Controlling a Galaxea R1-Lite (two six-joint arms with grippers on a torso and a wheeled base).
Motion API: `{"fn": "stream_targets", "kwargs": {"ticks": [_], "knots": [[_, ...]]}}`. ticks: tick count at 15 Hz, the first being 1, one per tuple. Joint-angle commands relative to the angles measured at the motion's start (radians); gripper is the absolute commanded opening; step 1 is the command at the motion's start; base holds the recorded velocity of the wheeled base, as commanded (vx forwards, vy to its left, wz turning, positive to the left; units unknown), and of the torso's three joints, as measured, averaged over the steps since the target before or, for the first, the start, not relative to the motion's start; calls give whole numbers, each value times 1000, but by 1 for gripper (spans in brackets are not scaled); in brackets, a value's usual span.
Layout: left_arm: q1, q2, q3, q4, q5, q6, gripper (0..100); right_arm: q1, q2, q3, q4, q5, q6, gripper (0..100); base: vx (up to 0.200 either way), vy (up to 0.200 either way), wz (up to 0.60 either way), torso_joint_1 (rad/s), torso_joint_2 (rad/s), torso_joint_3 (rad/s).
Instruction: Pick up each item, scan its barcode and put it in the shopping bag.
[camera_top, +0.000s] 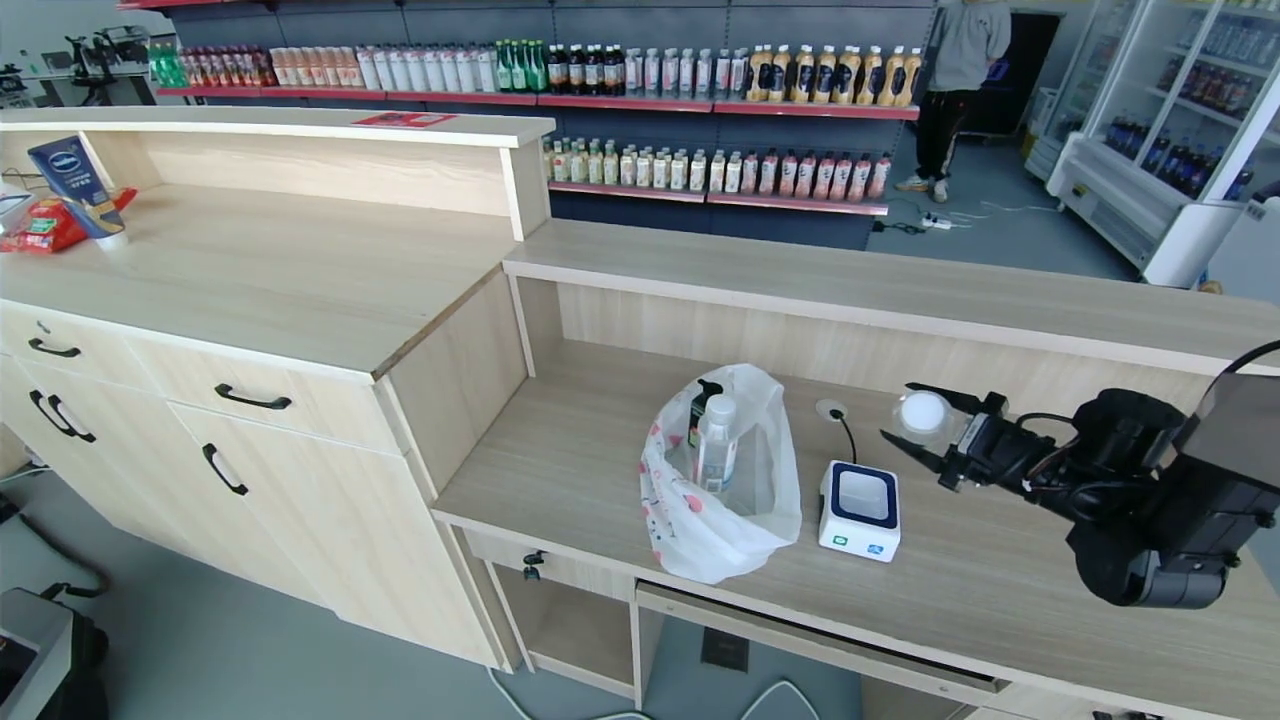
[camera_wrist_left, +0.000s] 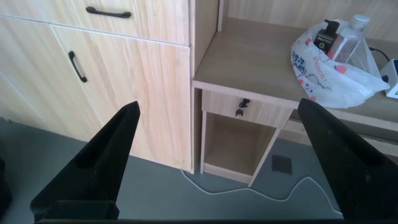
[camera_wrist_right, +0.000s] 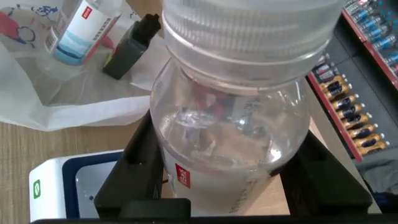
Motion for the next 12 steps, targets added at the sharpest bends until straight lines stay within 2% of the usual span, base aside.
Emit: {"fn": "stream_targets", "kwargs": {"ticks": [1, 12], "knots": [[0, 1, 0, 1, 0, 0, 100, -3, 33, -29, -1, 2, -7, 0, 0, 0, 0, 0, 0, 0], [0, 1, 0, 1, 0, 0, 100, 6, 131, -106, -1, 57, 1, 0, 0, 0, 0, 0, 0, 0]]}}
